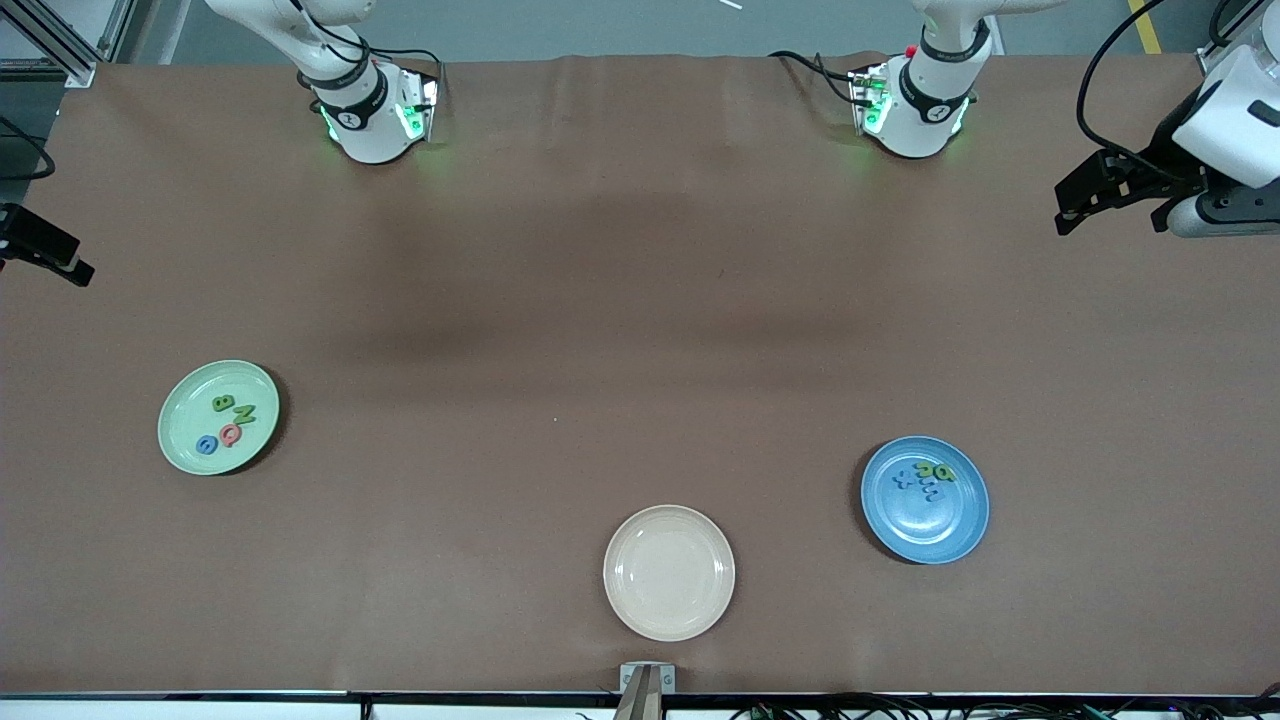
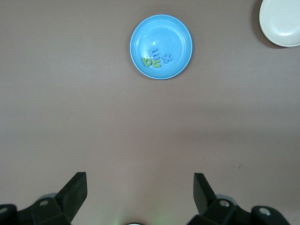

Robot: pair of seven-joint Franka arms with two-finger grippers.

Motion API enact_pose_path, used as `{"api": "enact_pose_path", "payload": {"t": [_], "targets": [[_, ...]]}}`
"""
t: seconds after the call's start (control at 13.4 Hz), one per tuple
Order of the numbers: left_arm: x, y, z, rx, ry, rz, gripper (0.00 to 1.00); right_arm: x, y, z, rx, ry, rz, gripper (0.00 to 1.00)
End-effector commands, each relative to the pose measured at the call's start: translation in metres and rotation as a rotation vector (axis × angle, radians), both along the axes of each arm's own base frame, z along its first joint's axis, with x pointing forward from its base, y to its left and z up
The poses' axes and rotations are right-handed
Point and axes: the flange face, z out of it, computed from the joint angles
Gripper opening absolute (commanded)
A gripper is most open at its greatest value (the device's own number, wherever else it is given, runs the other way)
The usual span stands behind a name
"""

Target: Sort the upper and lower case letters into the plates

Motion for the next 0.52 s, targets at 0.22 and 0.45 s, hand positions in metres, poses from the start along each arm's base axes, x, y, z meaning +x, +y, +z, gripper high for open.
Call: {"api": "enact_pose_path", "payload": {"t": [0.22, 0.45], "targets": [[-0.002, 0.001, 0.017, -0.023, -0.028, -0.01, 1.0, 0.0, -0.006, 0.005, 0.005, -0.005, -0.012, 1.0], [-0.003, 0.002, 0.016, -0.021, -0.016, -0.011, 1.0, 0.001, -0.003, 0.004, 0.008, -0.004, -0.007, 1.0]]}}
